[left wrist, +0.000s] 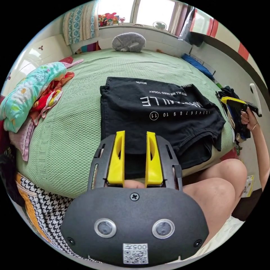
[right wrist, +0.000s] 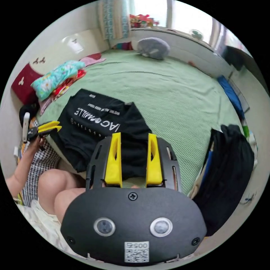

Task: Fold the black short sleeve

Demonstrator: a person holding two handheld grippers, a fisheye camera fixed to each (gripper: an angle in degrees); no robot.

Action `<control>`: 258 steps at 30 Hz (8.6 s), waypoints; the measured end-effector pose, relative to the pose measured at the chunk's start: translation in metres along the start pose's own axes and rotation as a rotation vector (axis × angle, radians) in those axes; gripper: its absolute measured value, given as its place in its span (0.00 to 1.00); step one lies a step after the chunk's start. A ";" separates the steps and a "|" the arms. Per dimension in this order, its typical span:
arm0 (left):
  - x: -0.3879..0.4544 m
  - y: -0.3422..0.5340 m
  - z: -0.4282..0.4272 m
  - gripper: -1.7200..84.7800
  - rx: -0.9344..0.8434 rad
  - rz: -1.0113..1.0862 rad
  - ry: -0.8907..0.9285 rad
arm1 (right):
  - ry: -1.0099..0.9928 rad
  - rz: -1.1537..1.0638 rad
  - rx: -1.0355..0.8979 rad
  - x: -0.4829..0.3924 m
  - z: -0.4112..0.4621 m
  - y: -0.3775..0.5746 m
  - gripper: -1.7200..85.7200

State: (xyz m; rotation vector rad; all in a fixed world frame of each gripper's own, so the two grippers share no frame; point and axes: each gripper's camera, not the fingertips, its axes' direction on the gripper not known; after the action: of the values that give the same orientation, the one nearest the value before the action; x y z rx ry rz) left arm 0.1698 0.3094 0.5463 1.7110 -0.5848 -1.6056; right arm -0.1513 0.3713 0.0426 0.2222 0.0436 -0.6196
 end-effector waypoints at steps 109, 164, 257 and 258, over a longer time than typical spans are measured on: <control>0.037 -0.194 -0.075 0.03 0.137 0.344 0.085 | 0.116 -0.288 0.058 -0.121 -0.051 -0.001 0.01; -0.041 -0.078 -0.119 0.06 -0.052 -0.054 0.172 | 0.102 0.172 -0.032 -0.112 -0.143 0.120 0.00; 0.264 -0.038 -0.018 0.01 -0.030 -0.035 -0.085 | -0.020 0.482 -0.092 -0.186 0.006 0.148 0.01; 0.271 -0.037 -0.013 0.01 -0.058 -0.017 -0.096 | -0.007 0.497 -0.111 -0.186 0.010 0.150 0.01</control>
State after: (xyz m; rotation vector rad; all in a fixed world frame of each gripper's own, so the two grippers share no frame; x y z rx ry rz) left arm 0.2114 0.1362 0.3388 1.6080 -0.5655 -1.7076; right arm -0.2154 0.5940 0.1009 0.1155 0.0148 -0.1220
